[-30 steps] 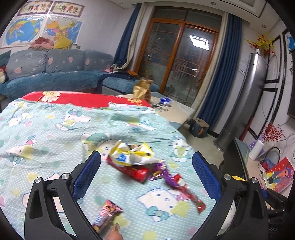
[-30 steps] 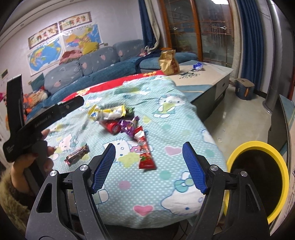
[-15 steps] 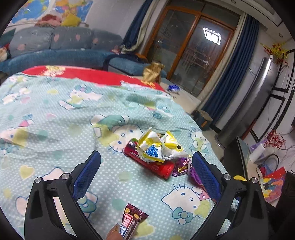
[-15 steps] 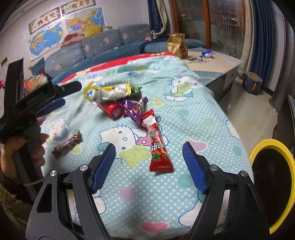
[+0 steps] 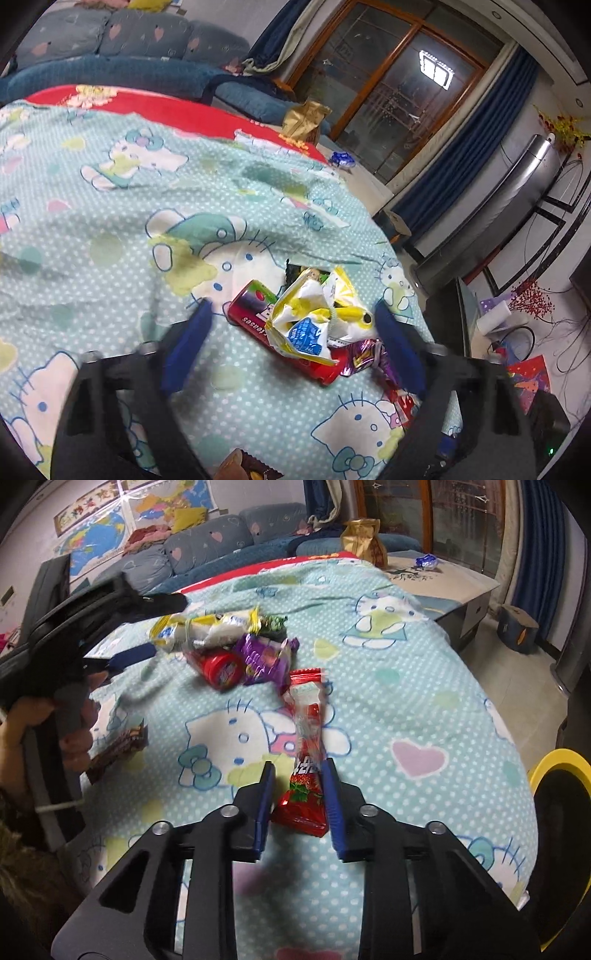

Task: Collect trash
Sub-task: 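Grasp the yellow chip bag with the left gripper while the right grasps the red candy stick, then carry the yellow chip bag and red candy stick over the yellow bin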

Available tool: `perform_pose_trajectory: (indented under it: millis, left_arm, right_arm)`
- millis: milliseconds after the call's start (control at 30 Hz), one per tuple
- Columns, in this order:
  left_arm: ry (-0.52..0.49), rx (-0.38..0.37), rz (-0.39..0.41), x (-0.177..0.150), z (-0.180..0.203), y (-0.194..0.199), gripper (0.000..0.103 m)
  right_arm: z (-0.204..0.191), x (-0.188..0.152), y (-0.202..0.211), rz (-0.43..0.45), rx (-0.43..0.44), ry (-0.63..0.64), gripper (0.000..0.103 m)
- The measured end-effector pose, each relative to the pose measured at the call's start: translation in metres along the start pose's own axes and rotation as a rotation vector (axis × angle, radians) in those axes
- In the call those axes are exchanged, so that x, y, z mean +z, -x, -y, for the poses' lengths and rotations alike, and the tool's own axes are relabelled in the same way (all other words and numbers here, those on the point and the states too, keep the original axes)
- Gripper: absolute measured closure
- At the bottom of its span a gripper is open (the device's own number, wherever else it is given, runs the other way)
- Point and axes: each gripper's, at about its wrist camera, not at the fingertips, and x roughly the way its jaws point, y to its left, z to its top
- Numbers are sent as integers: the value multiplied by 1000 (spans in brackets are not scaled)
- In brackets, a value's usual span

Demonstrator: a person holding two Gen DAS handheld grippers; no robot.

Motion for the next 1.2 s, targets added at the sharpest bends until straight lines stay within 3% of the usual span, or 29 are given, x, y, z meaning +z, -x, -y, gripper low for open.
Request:
perform_pose_trajectory:
  millis: [33,200,333,767,1200]
  left_arm:
    - [6,-2,-5,-1,-1,-2,33]
    - [6,-18,-14,-5,-1,-5,64]
    - [-39,-12,-8,-10,9,3,74]
    - [-79,-23,72,-29,14,58,76]
    - [-134,-40,147,-28,32,107,76]
  right_arm:
    - [-2,-2,1,1,3,7,85]
    - [-3,-8,6,-8,20,1,88]
    - [-4,-12,12,-12,36,0,89]
    - [-14,-20,33,-2,89,32,94]
    - [-15,-7,67,82,98,35,94]
